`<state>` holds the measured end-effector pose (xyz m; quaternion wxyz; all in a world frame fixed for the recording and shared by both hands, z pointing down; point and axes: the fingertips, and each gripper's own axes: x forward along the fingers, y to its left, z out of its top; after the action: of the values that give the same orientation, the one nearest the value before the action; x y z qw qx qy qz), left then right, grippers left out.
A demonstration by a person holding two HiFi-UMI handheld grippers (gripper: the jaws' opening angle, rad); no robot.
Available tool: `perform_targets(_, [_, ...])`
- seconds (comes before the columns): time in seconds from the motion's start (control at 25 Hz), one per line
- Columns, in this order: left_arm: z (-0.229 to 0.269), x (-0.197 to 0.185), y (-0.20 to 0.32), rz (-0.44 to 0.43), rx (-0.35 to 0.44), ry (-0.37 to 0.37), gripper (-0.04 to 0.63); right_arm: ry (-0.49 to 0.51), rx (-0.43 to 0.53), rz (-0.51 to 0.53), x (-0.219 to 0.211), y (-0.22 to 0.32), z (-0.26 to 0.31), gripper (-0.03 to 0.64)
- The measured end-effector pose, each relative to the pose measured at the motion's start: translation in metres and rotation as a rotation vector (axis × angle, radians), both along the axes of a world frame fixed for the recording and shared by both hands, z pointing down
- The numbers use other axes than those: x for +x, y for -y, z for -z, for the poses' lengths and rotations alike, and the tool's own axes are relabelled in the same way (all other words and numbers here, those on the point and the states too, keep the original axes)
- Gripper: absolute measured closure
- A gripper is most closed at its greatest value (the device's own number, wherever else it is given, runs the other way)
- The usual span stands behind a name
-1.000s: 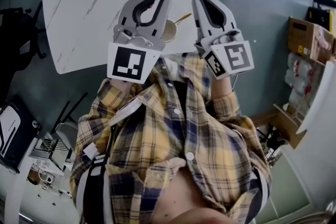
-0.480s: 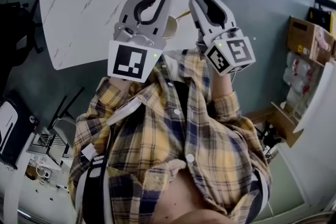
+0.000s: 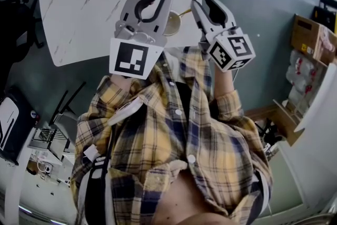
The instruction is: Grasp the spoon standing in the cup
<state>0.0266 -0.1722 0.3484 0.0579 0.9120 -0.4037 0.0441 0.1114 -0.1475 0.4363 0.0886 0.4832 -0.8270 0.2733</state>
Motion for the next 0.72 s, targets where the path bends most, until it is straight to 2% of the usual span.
perform_targets(0.72, [-0.033, -0.004, -0.012, 0.001, -0.068, 0.024, 0.58, 0.02, -0.152, 0.06, -0.011, -0.028, -0.058, 0.44])
